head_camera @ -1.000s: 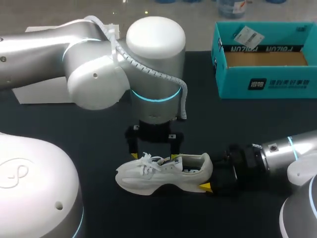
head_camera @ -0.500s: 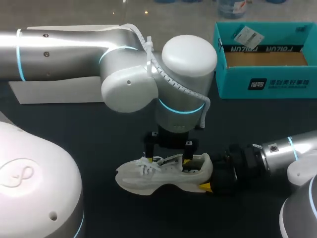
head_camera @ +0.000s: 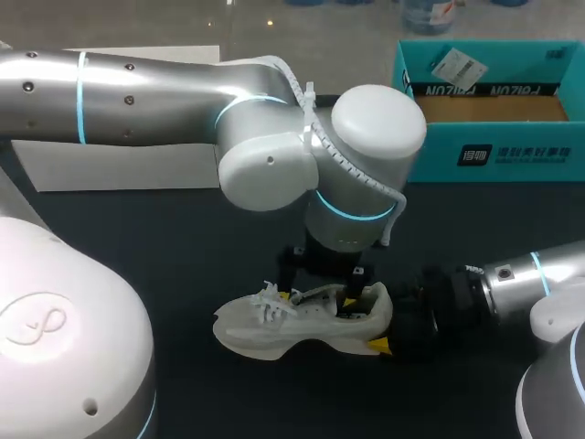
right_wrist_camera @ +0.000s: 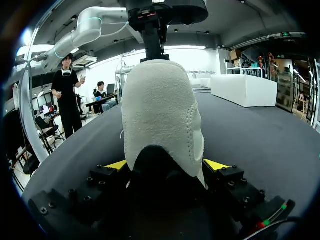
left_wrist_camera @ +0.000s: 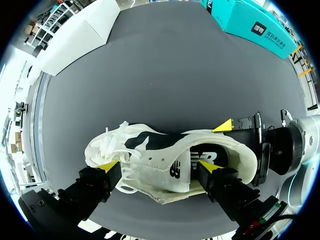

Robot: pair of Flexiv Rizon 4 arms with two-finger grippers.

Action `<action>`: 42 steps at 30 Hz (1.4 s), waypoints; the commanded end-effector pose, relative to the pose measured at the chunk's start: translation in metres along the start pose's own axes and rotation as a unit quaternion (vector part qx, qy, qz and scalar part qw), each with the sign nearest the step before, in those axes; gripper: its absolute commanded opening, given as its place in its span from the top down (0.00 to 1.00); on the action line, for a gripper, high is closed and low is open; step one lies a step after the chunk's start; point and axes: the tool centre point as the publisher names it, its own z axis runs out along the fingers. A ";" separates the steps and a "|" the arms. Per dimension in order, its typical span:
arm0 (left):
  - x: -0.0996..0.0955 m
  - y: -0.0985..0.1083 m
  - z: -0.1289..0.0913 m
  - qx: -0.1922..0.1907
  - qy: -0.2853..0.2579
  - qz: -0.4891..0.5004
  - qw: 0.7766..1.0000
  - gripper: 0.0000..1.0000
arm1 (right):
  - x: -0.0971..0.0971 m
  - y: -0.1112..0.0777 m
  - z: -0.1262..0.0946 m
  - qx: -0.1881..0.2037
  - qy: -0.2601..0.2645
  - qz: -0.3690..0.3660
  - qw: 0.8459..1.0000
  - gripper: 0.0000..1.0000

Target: Take the shoe out of the shoebox, open the shoe tongue, remove and reinsert the insole, then place the shoe into the shoebox

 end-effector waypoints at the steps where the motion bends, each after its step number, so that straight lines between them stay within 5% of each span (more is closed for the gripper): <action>1: 0.009 0.012 0.005 0.016 -0.043 -0.034 0.998 0.00 | 0.002 -0.002 0.001 0.002 -0.001 0.000 1.000 1.00; 27: 0.003 0.014 0.022 0.035 -0.100 -0.062 0.992 0.00 | 0.002 -0.002 0.001 0.002 -0.001 0.000 1.000 1.00; 28: 0.003 0.014 0.021 0.035 -0.100 -0.063 0.992 0.25 | 0.002 -0.002 0.001 0.002 -0.001 0.000 1.000 1.00; 29: 0.001 0.014 0.020 0.035 -0.099 -0.065 0.992 0.65 | 0.002 -0.002 0.001 0.002 -0.001 0.000 1.000 1.00; 31: -0.001 0.014 0.019 0.036 -0.098 -0.067 0.992 1.00 | 0.002 -0.002 0.001 0.002 -0.001 0.000 1.000 1.00; 42: -0.024 0.013 0.003 0.041 -0.086 -0.084 0.992 1.00 | 0.002 -0.002 0.001 0.002 -0.001 0.000 1.000 1.00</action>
